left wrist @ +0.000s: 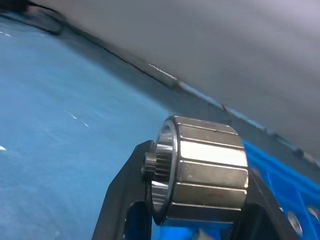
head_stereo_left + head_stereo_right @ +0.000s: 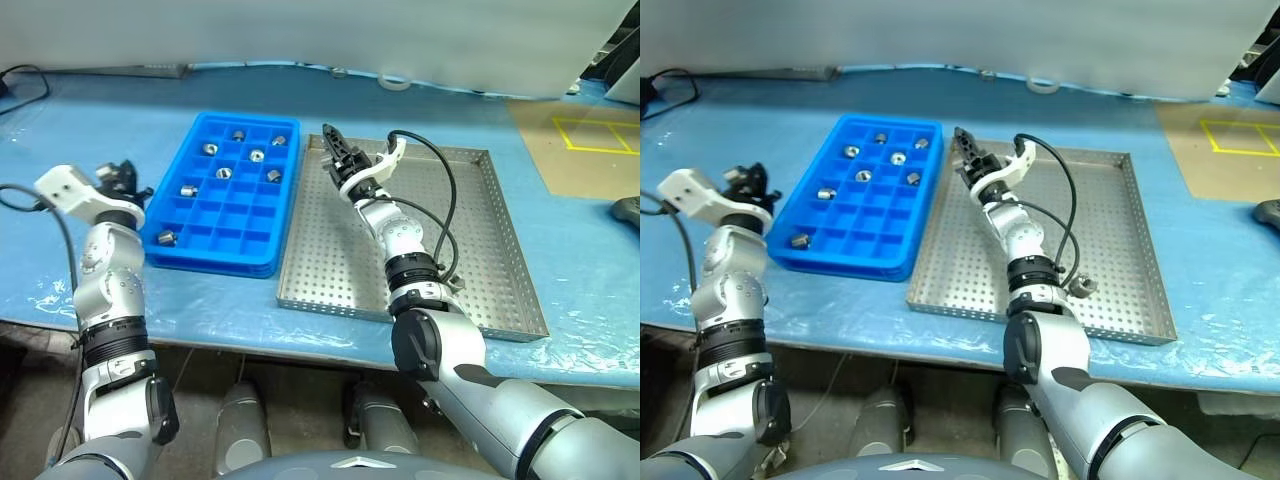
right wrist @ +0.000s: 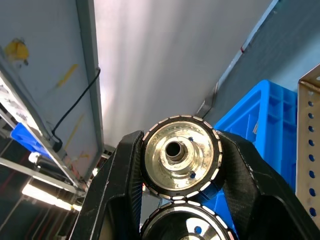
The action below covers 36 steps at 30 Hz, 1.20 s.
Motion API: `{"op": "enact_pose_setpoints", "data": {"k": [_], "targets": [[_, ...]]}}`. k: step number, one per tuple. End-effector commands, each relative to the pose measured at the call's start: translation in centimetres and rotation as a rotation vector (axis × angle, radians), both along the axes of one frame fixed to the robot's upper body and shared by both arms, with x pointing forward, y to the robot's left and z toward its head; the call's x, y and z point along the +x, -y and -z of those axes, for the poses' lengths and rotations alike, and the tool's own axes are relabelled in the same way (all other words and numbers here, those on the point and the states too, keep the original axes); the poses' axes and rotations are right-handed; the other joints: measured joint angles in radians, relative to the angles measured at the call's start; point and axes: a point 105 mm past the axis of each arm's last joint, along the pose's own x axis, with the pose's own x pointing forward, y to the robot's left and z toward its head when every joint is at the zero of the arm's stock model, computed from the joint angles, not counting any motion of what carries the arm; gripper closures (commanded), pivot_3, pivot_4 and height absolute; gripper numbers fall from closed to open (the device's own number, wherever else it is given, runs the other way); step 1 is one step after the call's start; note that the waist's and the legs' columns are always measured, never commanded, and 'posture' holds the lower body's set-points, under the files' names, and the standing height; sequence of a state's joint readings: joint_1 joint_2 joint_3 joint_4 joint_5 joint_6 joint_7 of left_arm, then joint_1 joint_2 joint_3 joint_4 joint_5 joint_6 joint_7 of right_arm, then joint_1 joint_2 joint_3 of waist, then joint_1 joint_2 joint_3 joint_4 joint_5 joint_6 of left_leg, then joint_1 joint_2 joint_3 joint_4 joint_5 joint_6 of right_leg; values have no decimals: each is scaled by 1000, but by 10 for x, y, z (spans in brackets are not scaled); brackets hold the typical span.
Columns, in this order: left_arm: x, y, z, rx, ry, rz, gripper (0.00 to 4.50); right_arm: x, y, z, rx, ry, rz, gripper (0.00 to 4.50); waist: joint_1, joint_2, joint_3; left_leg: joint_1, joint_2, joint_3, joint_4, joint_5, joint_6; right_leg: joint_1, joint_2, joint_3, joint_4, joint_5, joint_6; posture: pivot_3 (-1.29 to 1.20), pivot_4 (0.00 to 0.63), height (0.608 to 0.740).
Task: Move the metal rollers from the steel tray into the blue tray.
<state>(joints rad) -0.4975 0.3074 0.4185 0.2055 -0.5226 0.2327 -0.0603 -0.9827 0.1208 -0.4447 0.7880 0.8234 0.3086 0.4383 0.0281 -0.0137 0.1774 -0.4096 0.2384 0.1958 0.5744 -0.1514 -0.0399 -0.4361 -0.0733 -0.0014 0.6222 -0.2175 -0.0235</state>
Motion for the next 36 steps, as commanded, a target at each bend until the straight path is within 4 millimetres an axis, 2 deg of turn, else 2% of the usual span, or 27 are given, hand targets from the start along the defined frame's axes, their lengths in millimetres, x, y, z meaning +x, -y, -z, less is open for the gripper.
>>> {"op": "enact_pose_setpoints", "data": {"k": [1,9,15,19,22,25,30,32,35,36], "targets": [[0,18,-7,72,11,121,3287,-3,-1,-21,12,82,7,2698,-5,0,0,0,0,0,0,0,0,0,0,0,1,0,0,-260,150,740],[-1,29,10,141,-72,217,3287,-4,0,-18,-18,86,13,2698,-18,0,0,1,1,0,0,1,-2,-1,1,1,2,0,0,-278,150,740],[-3,27,22,171,-132,227,3287,-5,-2,-19,-38,100,9,2698,-16,0,0,1,1,0,-1,1,-2,-1,1,1,1,0,0,-284,150,740],[-4,29,22,143,-120,234,1941,-7,-6,-13,-61,92,0,2698,-15,0,0,1,1,0,-1,1,-2,0,1,1,2,0,0,-280,150,740],[-5,34,13,101,-76,278,980,-8,-10,-12,-74,92,-14,2698,-15,0,0,1,1,0,-1,1,-2,0,1,1,2,0,0,-277,150,740],[-7,37,0,110,-24,321,980,-8,-14,-15,-94,108,-29,2698,-15,0,0,1,1,0,-1,1,-2,-1,1,1,2,0,0,-273,150,740],[-12,17,-25,96,75,259,980,-23,-43,-11,-248,190,-122,2698,-16,0,0,2,1,0,-1,1,-2,-1,2,1,2,0,0,-227,150,740],[-12,22,-31,92,101,283,980,-30,-55,-11,-297,232,-156,2698,-13,0,0,2,1,0,-2,1,-2,-1,2,1,2,0,0,-202,150,740],[-6,52,-32,90,124,374,980,-32,-67,-15,-308,248,-171,2698,-1,0,0,2,0,0,-2,1,-2,0,1,1,1,0,0,-161,150,740],[-4,71,-30,121,114,440,980,-33,-71,-19,-294,249,-176,2698,4,0,0,2,0,0,-2,1,-2,0,0,0,1,0,0,-152,150,740]]}}
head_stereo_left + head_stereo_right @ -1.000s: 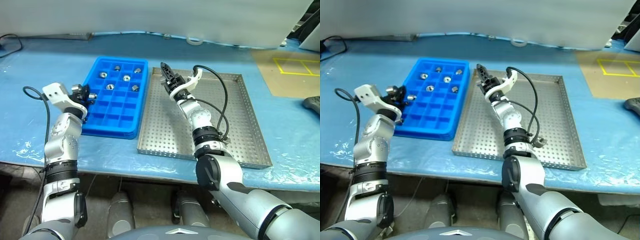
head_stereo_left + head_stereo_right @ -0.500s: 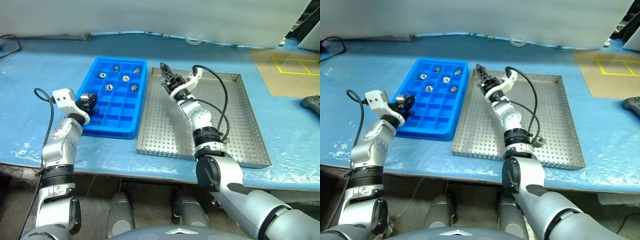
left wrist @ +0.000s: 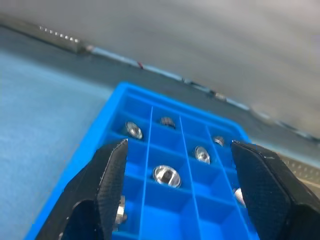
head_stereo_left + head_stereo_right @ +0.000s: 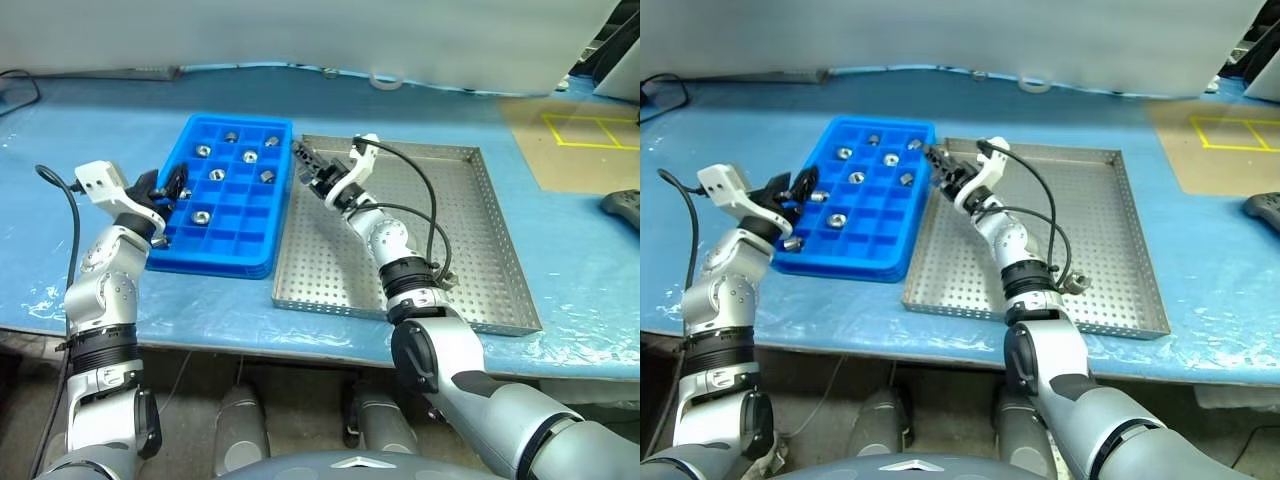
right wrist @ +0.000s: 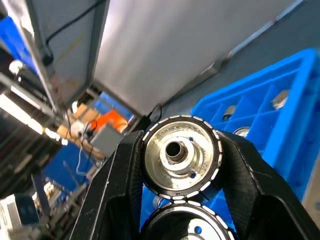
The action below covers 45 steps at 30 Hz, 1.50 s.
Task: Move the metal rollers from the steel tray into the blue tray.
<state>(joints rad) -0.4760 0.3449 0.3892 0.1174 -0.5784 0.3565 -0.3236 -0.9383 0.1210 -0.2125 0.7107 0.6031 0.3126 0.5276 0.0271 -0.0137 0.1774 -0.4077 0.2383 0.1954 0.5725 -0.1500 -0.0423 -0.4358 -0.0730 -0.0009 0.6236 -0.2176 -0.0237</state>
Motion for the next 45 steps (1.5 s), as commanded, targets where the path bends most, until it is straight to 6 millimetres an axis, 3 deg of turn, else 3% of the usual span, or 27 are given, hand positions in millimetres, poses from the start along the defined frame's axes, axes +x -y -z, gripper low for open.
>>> {"op": "enact_pose_setpoints", "data": {"k": [1,4,9,10,12,17,28,32,36,45], "targets": [[2,55,-12,100,58,193,980,-11,-30,-28,74,70,-62,2698,13,0,0,0,0,0,0,0,0,0,0,0,0,0,0,-148,150,740],[-2,90,-1,211,41,334,980,-14,-37,-35,92,86,-91,2698,20,0,0,0,-1,0,0,0,0,0,-1,0,0,0,0,-144,150,740],[0,110,8,224,33,377,980,-29,-47,-40,75,147,-194,2698,3,0,0,0,0,0,-1,1,-1,-1,0,1,0,0,0,-161,150,740],[0,112,8,229,34,379,954,-30,-47,-40,78,145,-199,1971,1,0,0,0,0,0,-1,1,-1,-1,1,1,1,0,0,-167,150,740],[1,115,11,243,33,382,954,-32,-45,-43,102,140,-208,1458,-1,0,0,1,0,0,-2,1,-1,-1,1,1,0,0,0,-177,150,740],[10,115,17,243,29,355,954,-34,-39,-54,148,136,-223,1458,-5,0,0,0,0,0,-2,1,-1,-1,1,1,0,0,0,-206,150,740],[17,139,20,219,41,433,954,-39,-35,-50,99,153,-222,1458,-10,0,0,1,0,0,-1,1,-1,0,0,1,0,0,0,-262,150,740],[8,144,1,-2,84,529,954,-43,-38,-42,20,181,-222,1458,-11,0,0,1,-1,0,-1,1,0,0,0,1,0,0,0,-276,150,740],[-2,133,-25,-365,109,635,954,-45,-40,-39,-2,187,-225,1458,-12,0,0,1,0,0,-1,1,0,-1,1,2,1,0,0,-275,150,740],[-25,140,-20,-472,39,779,954,-43,-41,-33,-16,177,-219,1458,-12,0,0,2,0,1,-1,1,0,1,1,3,0,0,0,-268,150,740]]}}
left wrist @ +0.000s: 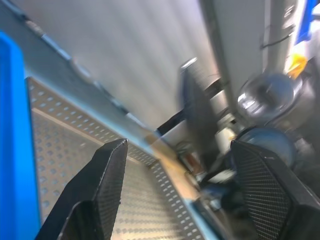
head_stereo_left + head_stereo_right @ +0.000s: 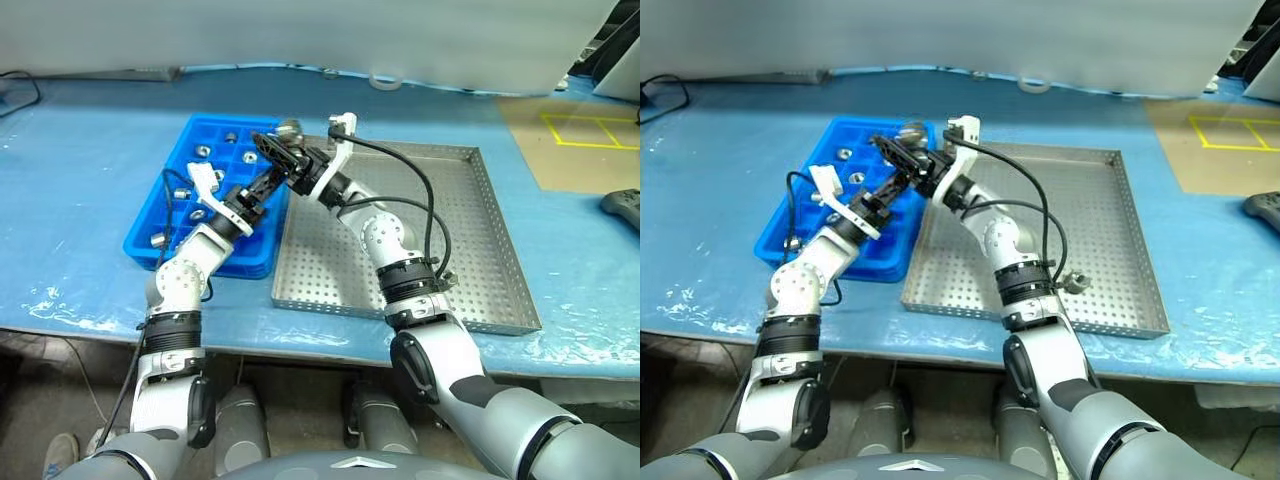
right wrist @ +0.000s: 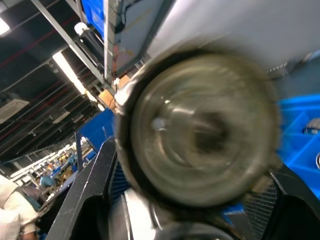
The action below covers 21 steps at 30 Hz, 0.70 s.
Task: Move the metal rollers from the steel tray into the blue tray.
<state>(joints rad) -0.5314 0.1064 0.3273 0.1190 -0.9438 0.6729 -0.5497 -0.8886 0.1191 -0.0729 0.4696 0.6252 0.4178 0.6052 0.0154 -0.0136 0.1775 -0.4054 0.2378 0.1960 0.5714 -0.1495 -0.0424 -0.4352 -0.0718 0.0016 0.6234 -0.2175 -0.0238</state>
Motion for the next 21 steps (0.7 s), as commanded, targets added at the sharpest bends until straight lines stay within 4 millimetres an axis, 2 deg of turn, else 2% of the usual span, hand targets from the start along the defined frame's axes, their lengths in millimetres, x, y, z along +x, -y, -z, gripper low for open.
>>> {"op": "enact_pose_setpoints", "data": {"k": [1,8,15,18,21], "targets": [[-11,11,-19,-18,74,57,954,-8,-15,0,21,-8,-35,1458,0,0,0,0,0,0,0,0,0,0,0,0,0,0,0,-268,150,740],[-8,12,-20,-37,60,53,954,-8,-15,1,15,-8,-35,1458,-1,0,0,0,0,0,0,0,0,0,0,0,0,0,0,-280,150,740],[8,12,-2,63,10,-43,954,-13,-18,7,-41,28,-55,1458,-2,0,0,0,0,0,0,0,0,0,0,0,0,0,0,-292,150,740],[11,2,0,43,-3,-79,954,-16,-18,6,-28,32,-69,2040,-2,0,0,0,0,0,0,0,0,0,0,0,0,0,0,-296,150,740],[5,-2,0,71,24,-57,954,-15,-16,7,-27,30,-65,2848,-2,0,0,0,0,0,0,0,0,0,0,0,0,0,0,-296,150,740]]}}
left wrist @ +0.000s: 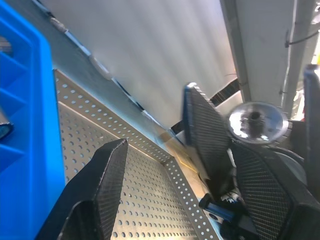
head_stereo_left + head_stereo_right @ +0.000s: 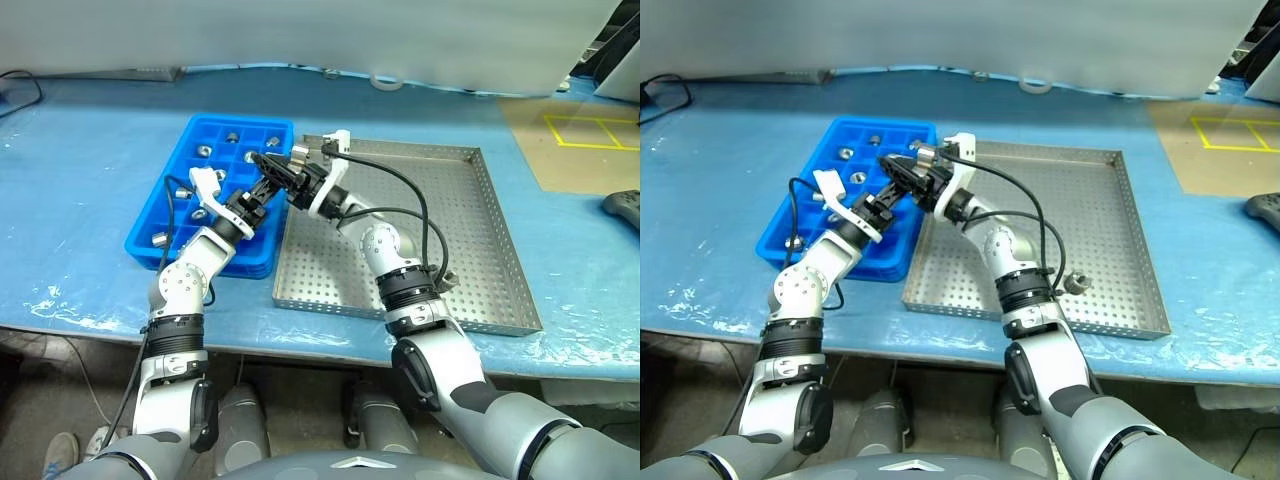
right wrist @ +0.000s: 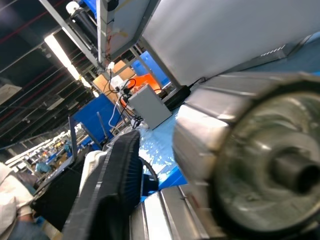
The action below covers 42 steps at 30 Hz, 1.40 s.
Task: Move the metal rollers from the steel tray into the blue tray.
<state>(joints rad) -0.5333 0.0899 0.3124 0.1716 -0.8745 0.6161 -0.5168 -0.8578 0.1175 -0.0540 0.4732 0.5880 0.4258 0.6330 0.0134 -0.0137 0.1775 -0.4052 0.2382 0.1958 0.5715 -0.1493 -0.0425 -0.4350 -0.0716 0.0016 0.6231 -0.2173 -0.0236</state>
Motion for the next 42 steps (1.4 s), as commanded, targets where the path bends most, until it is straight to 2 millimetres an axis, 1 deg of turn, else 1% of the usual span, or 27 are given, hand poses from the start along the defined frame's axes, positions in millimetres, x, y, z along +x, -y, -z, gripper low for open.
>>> {"op": "enact_pose_setpoints", "data": {"k": [1,2,4,7,8,10,12,15,17,19,22,23,24,25,27,28,30,33,34,36,37,39,42], "targets": [[-5,-7,-16,37,79,4,954,-11,-13,-7,0,55,-41,3020,0,0,0,0,0,0,0,0,0,0,0,0,0,0,0,-296,150,740],[-4,-13,-15,53,78,-20,954,-10,-12,-5,-42,84,-31,3093,0,0,0,0,0,0,0,0,0,0,0,0,0,0,0,-296,150,740],[-1,-23,-13,82,71,-63,954,-8,-10,1,-118,135,-14,3102,-1,0,0,0,0,0,0,0,0,0,0,0,0,0,0,-295,150,740],[8,-58,-12,106,49,-184,954,-2,-1,27,-450,339,39,3102,-1,0,0,0,0,0,0,0,0,0,0,0,0,0,0,-292,150,740],[9,-66,-15,101,53,-200,954,0,3,36,-549,402,43,3102,1,0,0,0,0,0,1,0,0,0,0,0,0,0,0,-290,150,740],[6,-70,-26,84,86,-179,954,2,11,46,-663,479,42,3137,-1,-3,-1,1,0,-1,2,0,0,2,0,-1,1,0,0,-290,150,740],[3,-69,-31,91,109,-150,954,6,16,47,-686,501,51,3137,2,-3,-1,1,1,-3,2,0,-1,3,2,-2,0,0,0,-295,150,740],[3,-77,-23,162,85,-160,954,22,30,34,-651,482,140,3137,1,-2,-1,0,0,-2,3,0,0,3,1,-1,0,0,0,-300,150,740],[3,-79,-23,136,76,-160,954,27,35,31,-666,498,177,3137,-1,-2,0,0,0,-2,4,-1,1,3,0,0,1,0,0,-300,150,740],[1,-69,-26,114,78,-111,954,30,37,29,-685,522,194,3137,-2,-2,-1,0,0,-2,5,-1,1,3,0,0,1,0,0,-301,150,740],[-3,-38,-14,173,22,19,954,31,34,23,-686,559,213,3137,0,-2,-1,1,1,-2,5,-1,1,3,1,0,2,0,0,-298,150,740],[-4,-27,-13,173,19,55,954,31,33,22,-688,571,213,3137,0,-2,-1,1,0,-2,5,-1,1,3,0,0,2,0,0,-298,150,740],[-5,-22,-13,169,21,74,954,31,32,21,-689,578,212,3137,0,-2,-1,0,0,-2,5,-1,1,3,0,0,1,0,0,-298,150,740],[-6,-13,-19,137,36,102,954,31,30,21,-699,588,207,3137,-1,-2,-1,0,0,-1,5,-1,1,3,0,0,1,0,0,-301,150,740],[-7,-2,-28,88,57,137,954,31,28,22,-707,596,200,3137,-1,-2,-1,0,0,-1,6,-1,2,3,0,0,1,0,0,-301,150,740],[-7,4,-31,78,68,151,954,31,27,22,-701,590,196,3137,-2,-2,-1,0,0,-1,6,-1,2,3,0,0,1,0,0,-302,150,740],[-3,16,-33,112,86,156,954,31,25,21,-674,569,186,3137,-3,-2,-1,0,1,-1,6,-1,2,3,0,0,2,0,-1,-302,150,740],[4,22,-33,129,92,136,954,30,23,24,-668,560,176,3137,-10,-2,-1,1,1,-1,6,-1,2,3,0,0,2,0,-1,-304,150,740],[6,24,-29,153,90,121,954,29,22,26,-670,557,174,3137,-14,-2,-1,0,0,-1,6,-1,3,3,0,0,2,0,-1,-304,150,740],[12,29,-10,254,62,93,954,28,21,29,-666,548,170,3137,-20,-2,-1,0,0,-1,6,-2,3,3,0,0,1,0,-1,-312,150,740],[14,32,-3,277,49,84,954,27,20,29,-657,541,169,3137,-21,-2,-1,0,0,-1,6,-2,5,3,0,0,1,0,-1,-315,150,740],[16,36,3,291,38,75,954,26,19,29,-639,532,170,3137,-25,-2,-1,0,0,-1,6,-2,10,3,0,0,1,0,-1,-320,150,740],[20,38,9,327,24,47,954,25,17,27,-613,522,170,3137,-27,-2,-1,-1,0,-1,6,-2,11,3,0,0,1,0,-1,-327,150,740]]}}
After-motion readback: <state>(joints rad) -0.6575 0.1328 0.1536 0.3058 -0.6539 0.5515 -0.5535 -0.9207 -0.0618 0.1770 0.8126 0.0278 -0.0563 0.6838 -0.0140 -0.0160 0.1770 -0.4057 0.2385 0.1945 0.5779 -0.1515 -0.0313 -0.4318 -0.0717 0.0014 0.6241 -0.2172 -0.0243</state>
